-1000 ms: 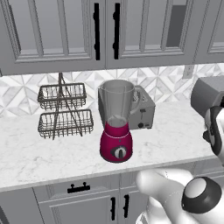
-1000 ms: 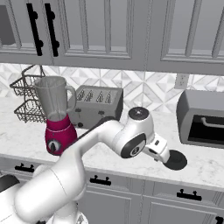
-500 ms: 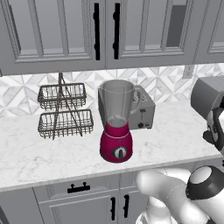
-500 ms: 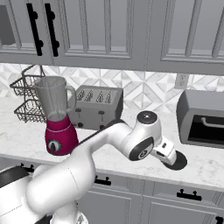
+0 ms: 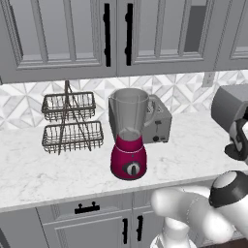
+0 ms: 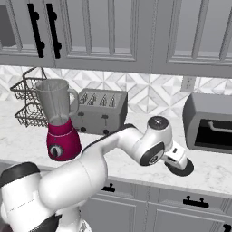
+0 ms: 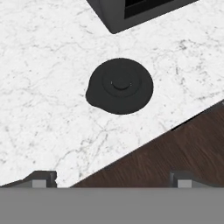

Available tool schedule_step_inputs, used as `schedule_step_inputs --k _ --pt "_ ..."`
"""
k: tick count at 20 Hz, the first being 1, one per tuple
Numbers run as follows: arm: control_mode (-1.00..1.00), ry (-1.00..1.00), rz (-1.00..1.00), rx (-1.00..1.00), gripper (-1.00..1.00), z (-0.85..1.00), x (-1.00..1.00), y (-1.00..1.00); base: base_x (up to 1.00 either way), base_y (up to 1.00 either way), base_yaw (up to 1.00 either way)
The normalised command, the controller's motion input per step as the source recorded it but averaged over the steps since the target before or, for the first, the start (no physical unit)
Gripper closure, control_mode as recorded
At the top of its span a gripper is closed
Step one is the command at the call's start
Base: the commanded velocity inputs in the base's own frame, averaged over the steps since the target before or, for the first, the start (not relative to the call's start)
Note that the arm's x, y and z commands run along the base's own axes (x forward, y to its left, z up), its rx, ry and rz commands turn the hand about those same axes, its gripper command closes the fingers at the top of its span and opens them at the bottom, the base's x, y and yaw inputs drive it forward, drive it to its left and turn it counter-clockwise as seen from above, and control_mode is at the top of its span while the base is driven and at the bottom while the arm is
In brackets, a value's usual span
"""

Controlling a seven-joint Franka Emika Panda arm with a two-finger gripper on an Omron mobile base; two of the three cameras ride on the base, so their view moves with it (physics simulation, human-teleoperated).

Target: Close the lid blender by securely placing the lid on top.

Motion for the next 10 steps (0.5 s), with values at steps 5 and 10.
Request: schedule_step_inputs --k 5,10 --pt "-1.00 -0.03 0.00 0.00 -1.00 -0.16 0.12 -0.17 0.00 0.00 0.00" --pt "-1.00 0.00 0.00 0.00 -1.00 -0.18 0.18 -0.02 0.00 0.00 0.00"
